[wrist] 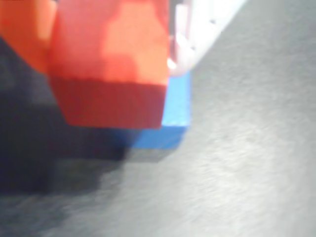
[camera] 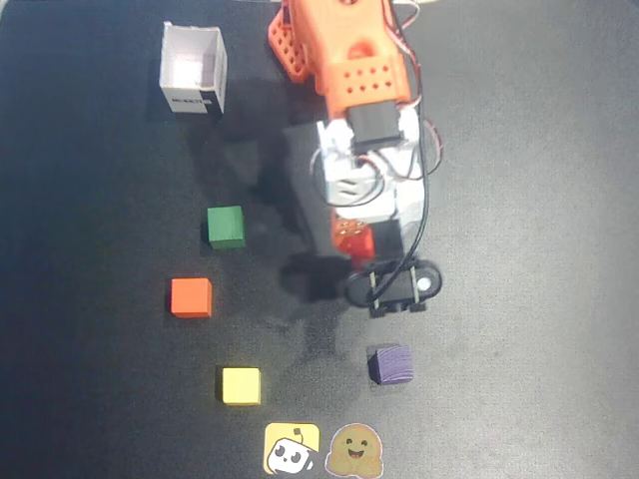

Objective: Put the red cube on top of the blue cube.

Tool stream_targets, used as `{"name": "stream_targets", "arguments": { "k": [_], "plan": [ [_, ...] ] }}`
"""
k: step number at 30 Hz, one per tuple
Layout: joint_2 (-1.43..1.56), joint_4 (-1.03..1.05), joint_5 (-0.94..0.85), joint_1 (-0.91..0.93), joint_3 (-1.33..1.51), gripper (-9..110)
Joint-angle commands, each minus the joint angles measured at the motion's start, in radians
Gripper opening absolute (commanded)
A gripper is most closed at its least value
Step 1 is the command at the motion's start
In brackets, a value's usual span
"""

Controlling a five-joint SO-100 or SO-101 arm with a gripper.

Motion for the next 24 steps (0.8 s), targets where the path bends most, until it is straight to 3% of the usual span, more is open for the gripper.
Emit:
{"name": "stream_targets", "arguments": {
  "k": [1,10,24],
  "plan": [
    [0.078,-0.035,0.017,-0.028,0.026,4],
    [0.187,-0.061,0.049,-0.071,0.133,4],
    [0.127,-0.137,0.051,-0.061,0.178,4]
  ]
}}
